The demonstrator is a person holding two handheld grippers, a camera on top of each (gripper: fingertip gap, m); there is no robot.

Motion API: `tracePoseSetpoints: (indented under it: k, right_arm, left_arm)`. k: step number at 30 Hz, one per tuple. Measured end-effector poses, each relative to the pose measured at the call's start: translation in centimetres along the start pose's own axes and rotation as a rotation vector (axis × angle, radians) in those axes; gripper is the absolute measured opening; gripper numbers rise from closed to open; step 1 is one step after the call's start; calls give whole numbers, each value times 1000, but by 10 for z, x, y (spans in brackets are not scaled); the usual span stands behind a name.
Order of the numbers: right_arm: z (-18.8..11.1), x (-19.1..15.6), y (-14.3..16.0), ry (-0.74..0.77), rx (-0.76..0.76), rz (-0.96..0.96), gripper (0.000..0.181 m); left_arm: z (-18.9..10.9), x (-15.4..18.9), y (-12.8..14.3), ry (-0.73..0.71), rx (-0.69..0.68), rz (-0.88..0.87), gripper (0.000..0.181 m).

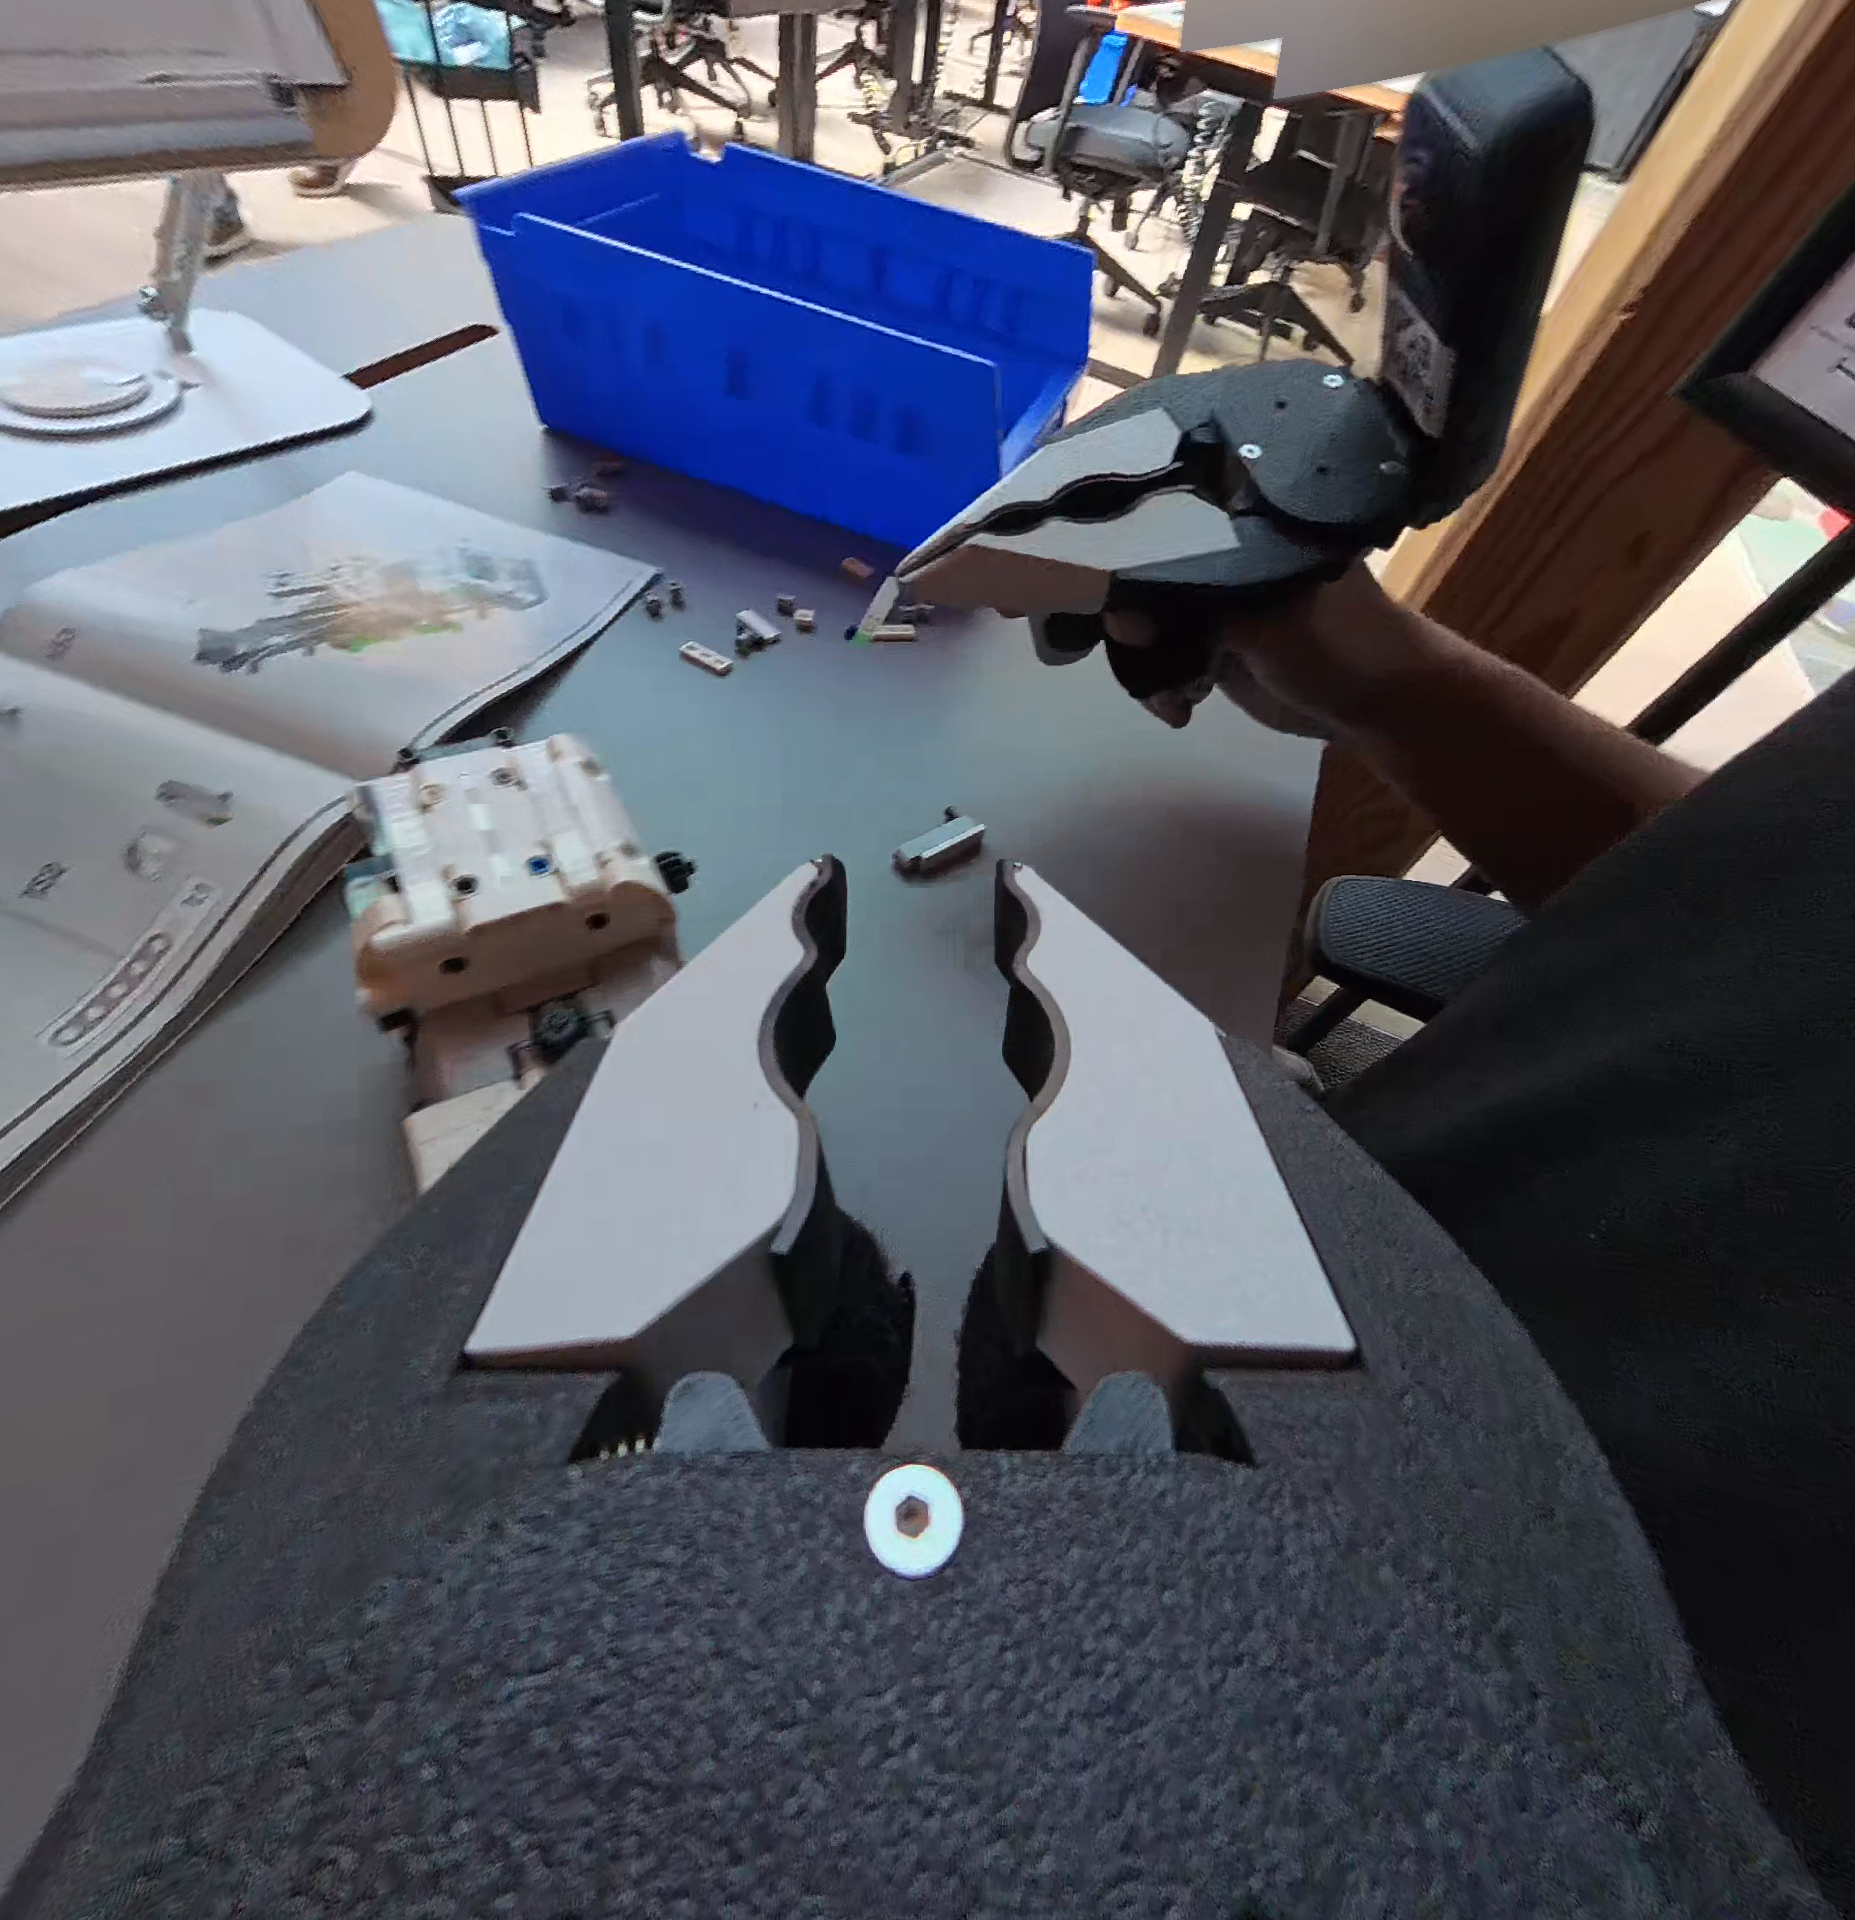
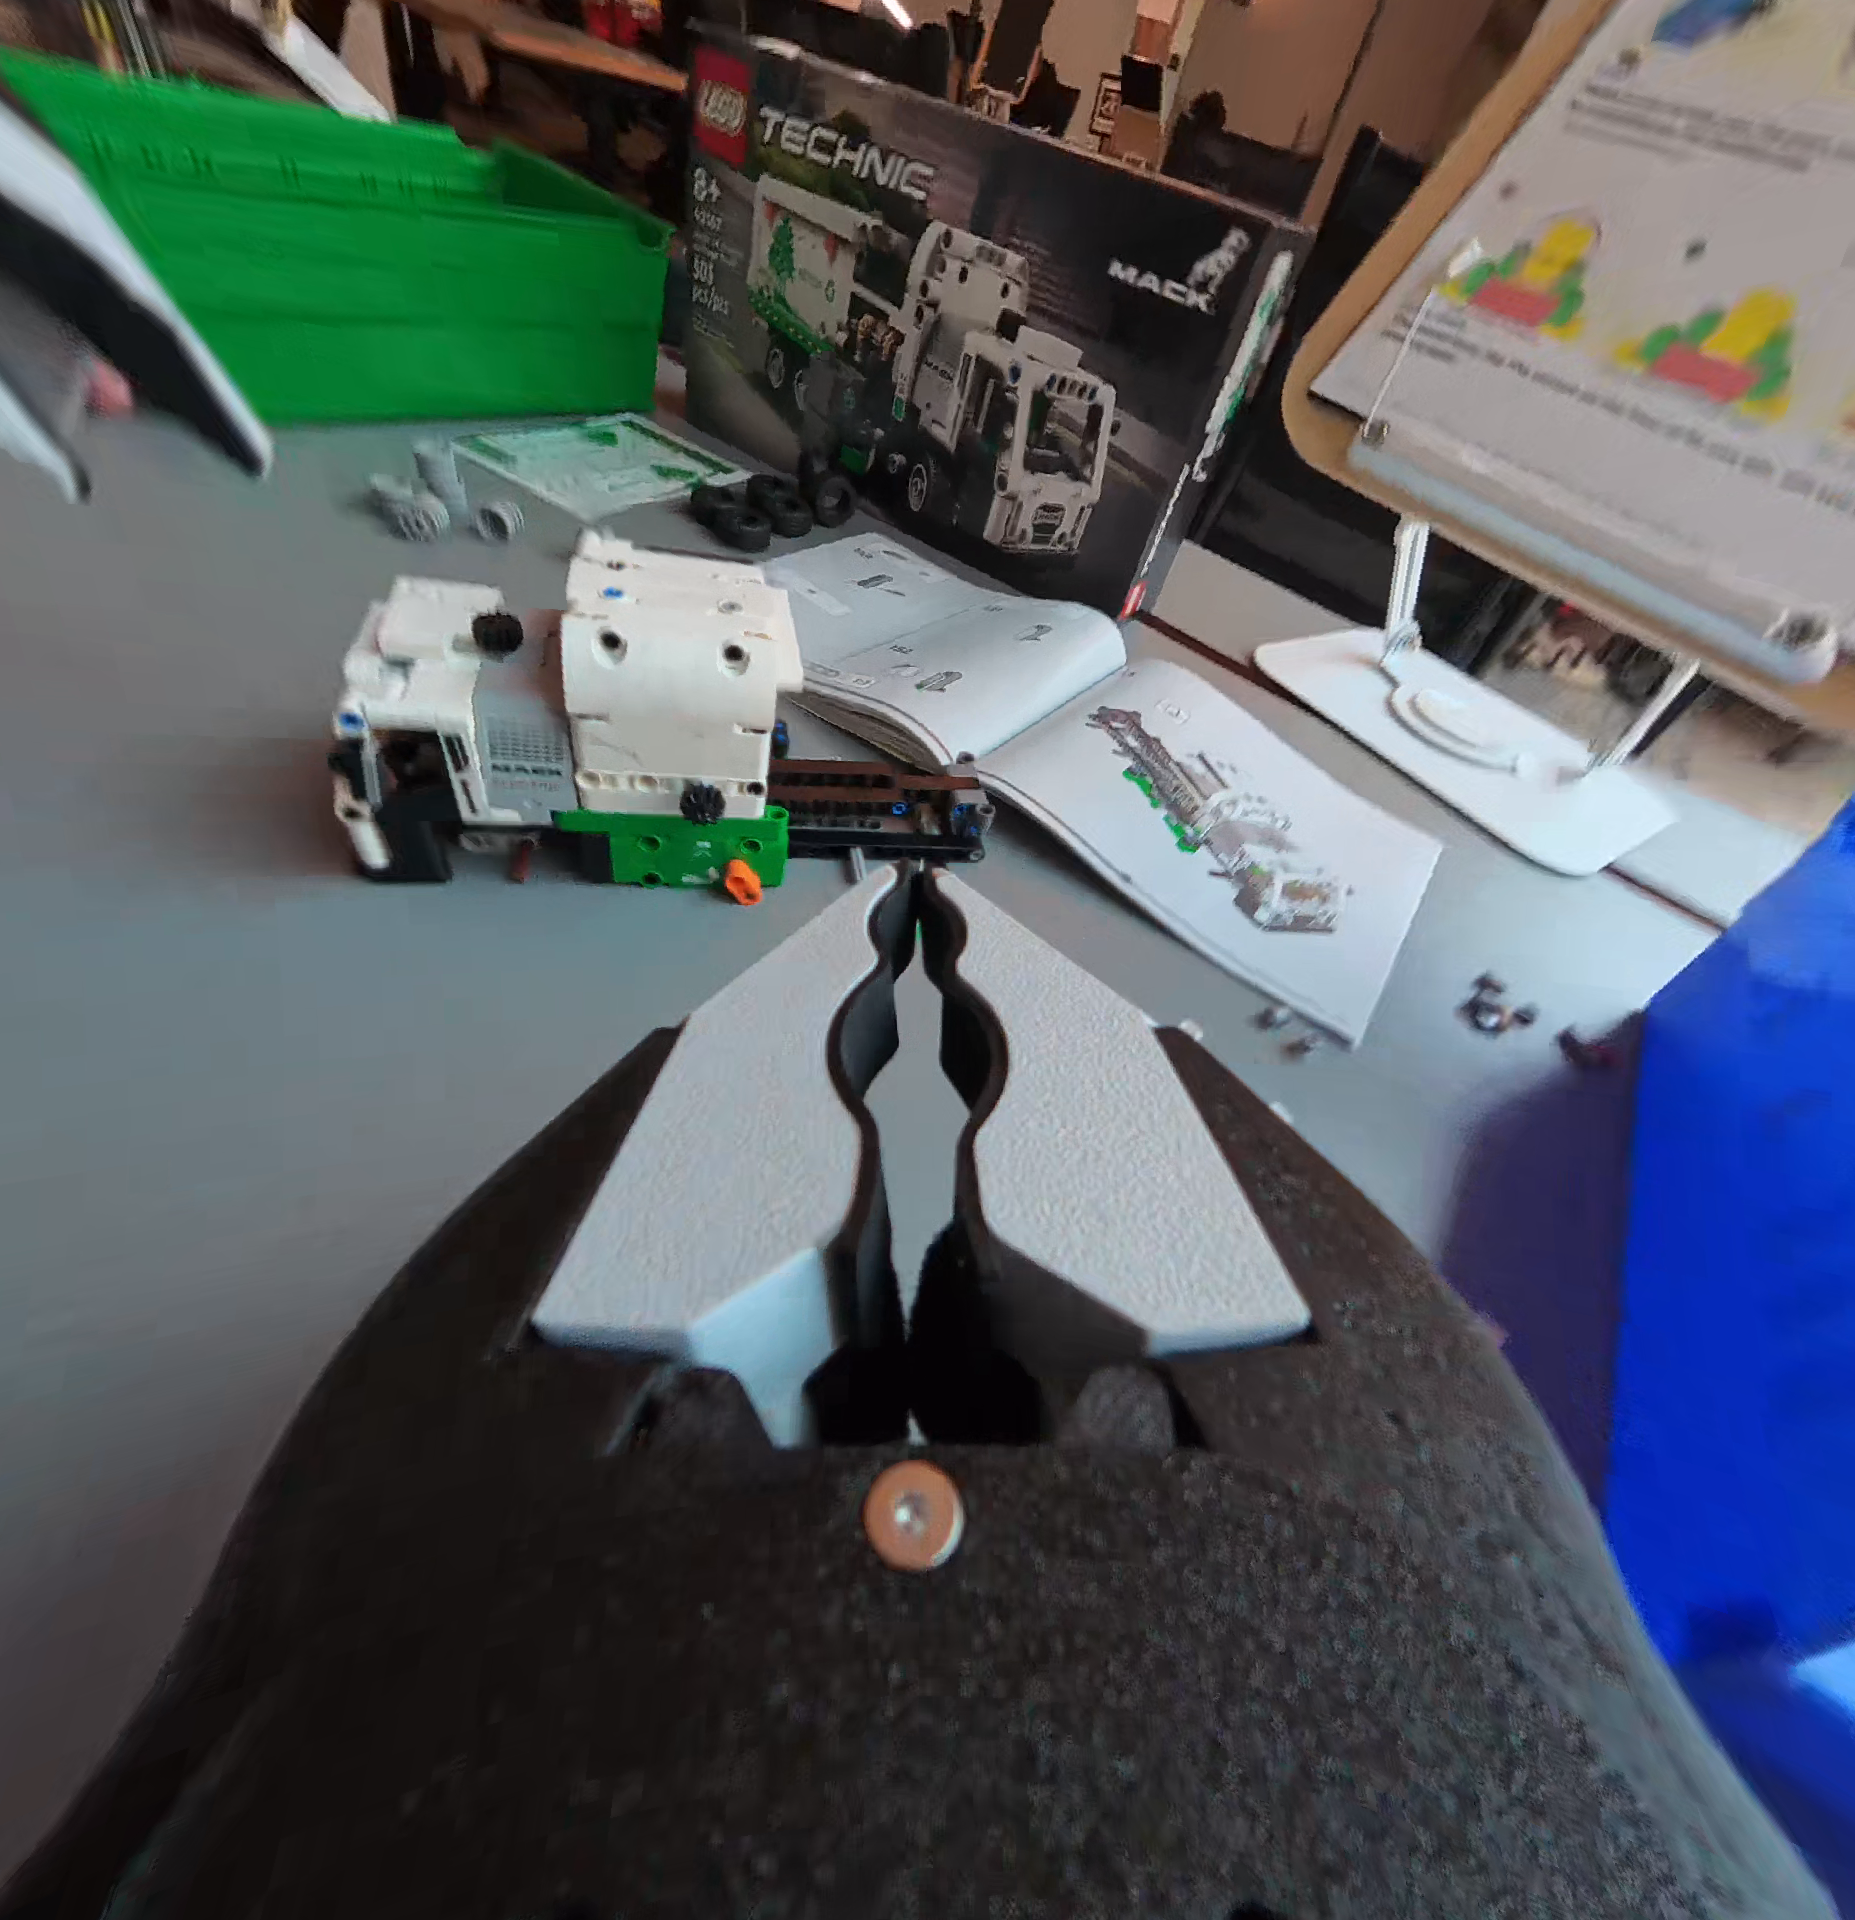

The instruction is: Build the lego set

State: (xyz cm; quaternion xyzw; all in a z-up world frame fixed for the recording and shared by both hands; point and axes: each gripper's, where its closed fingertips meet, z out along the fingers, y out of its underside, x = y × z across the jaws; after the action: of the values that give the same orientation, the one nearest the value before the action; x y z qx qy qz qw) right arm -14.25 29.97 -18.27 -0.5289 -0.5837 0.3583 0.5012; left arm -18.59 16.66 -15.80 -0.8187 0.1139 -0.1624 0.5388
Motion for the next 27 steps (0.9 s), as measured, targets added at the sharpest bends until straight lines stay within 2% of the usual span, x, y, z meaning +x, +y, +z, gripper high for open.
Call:
tracePoseSetpoints:
  k: [2, 5, 7, 11, 15, 19, 23, 27]
  right_arm:
    - [-9, 4, -1, -33, 41, 260, 0]
    - [-24, 7, -15, -141, 188, 661, 0]
    - [-31, 6, -19, -195, 250, 794, 0]
    - [-39, 1, -23, -285, 302, 924, 0]
    - [-39, -4, -21, -303, 277, 930, 0]
    - [-36, -5, -8, -205, 185, 772, 0]
    - [-36, -7, 16, -93, 59, 570, 0]
    - [-35, -14, 33, -67, -23, 439, 0]
  left_arm:
    - [16, 16, -1, 46, 10, 7, 27]
    - [41, 31, -3, 90, 20, -21, 27]
    - [57, 31, -6, 80, 28, -54, 27]
    - [78, 28, -18, 24, 76, -57, 27]
    - [90, 16, -11, -114, 26, 62, 29]
    - [95, 10, 8, -196, -59, 179, 32]
    - [110, 10, 40, -216, -196, 277, 32]
    - [126, 5, 63, -202, -309, 253, 32]
